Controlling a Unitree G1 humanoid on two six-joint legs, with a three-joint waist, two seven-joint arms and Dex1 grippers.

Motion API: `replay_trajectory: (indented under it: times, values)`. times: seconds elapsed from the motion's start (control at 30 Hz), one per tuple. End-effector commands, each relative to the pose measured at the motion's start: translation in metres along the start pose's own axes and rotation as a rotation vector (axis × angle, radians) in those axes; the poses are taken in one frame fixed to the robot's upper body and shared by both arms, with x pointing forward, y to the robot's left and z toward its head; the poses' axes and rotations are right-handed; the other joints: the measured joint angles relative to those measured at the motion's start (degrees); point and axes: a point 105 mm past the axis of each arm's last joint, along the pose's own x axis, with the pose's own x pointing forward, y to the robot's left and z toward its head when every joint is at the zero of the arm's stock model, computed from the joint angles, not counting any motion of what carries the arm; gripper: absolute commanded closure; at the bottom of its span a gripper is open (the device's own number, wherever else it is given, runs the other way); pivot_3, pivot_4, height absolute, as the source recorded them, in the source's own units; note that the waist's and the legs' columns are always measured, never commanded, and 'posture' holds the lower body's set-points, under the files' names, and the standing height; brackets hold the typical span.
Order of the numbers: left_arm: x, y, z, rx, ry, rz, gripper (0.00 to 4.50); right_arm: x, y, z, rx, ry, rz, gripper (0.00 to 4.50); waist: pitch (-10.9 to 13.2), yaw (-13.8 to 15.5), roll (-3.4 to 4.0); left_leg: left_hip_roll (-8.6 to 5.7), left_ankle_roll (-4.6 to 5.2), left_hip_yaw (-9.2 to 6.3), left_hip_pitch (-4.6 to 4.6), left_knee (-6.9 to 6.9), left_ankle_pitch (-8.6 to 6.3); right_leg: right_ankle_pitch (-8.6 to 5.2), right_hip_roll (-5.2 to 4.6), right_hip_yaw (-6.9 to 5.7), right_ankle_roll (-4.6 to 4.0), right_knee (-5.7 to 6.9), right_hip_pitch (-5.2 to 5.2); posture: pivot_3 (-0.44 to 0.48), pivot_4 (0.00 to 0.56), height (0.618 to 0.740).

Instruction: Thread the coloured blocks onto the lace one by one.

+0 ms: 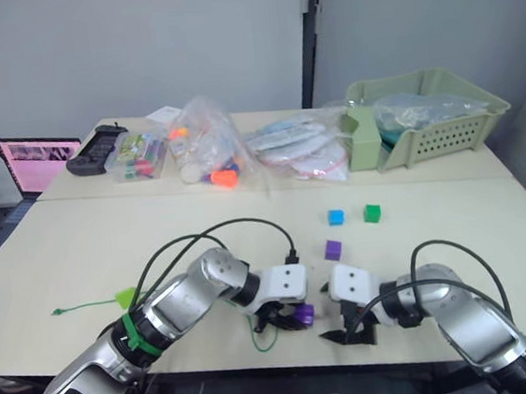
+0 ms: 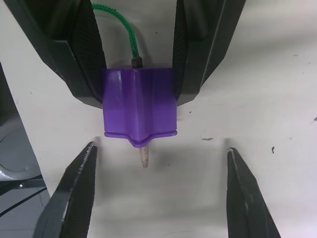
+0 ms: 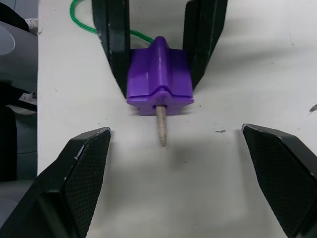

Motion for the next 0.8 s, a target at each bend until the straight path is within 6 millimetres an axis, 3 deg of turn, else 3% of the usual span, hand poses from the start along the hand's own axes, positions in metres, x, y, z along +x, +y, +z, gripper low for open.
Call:
replay_trajectory:
  times: [0.03, 0.23, 0.4, 0.8]
  values:
    - [0.0024, -0.0057, 0.0004, 0.022, 0.015, -0.030, 3.13, -0.0005, -0.0017, 0.0074, -0.039, -0.016, -0.005, 0.87, 0.0, 0.0, 0.00, 0.00, 0.00, 0.00, 0.01, 0.00, 0.00, 0.00, 0.00, 0.00, 0.00, 0.00, 0.00, 0.000, 0.150, 0.740]
    - [0.0018, -0.0068, 0.0003, 0.023, 0.016, -0.034, 3.13, 0.0014, -0.0017, 0.0077, -0.042, -0.014, 0.003, 3.00, 0.0, 0.0, 0.00, 0.01, 0.00, 0.00, 0.01, 0.00, 0.00, 0.00, 0.01, 0.00, 0.00, 0.00, 0.00, 0.000, 0.150, 0.740]
    - [0.0017, -0.0070, 0.0006, 0.022, 0.016, -0.035, 3.13, 0.0020, -0.0021, 0.0082, -0.044, -0.013, 0.006, 4.49, 0.0, 0.0, 0.00, 0.01, 0.00, 0.00, 0.01, 0.00, 0.00, 0.01, 0.01, 0.00, -0.01, 0.01, 0.00, 0.000, 0.150, 0.740]
    - [0.0007, -0.0067, -0.0001, 0.024, 0.018, -0.036, 3.13, -0.0068, -0.0030, 0.0055, -0.056, 0.010, 0.010, 4.50, 0.0, 0.0, 0.00, 0.00, 0.00, 0.00, 0.02, 0.00, 0.00, 0.01, 0.01, 0.00, -0.02, 0.02, 0.00, 0.000, 0.150, 0.740]
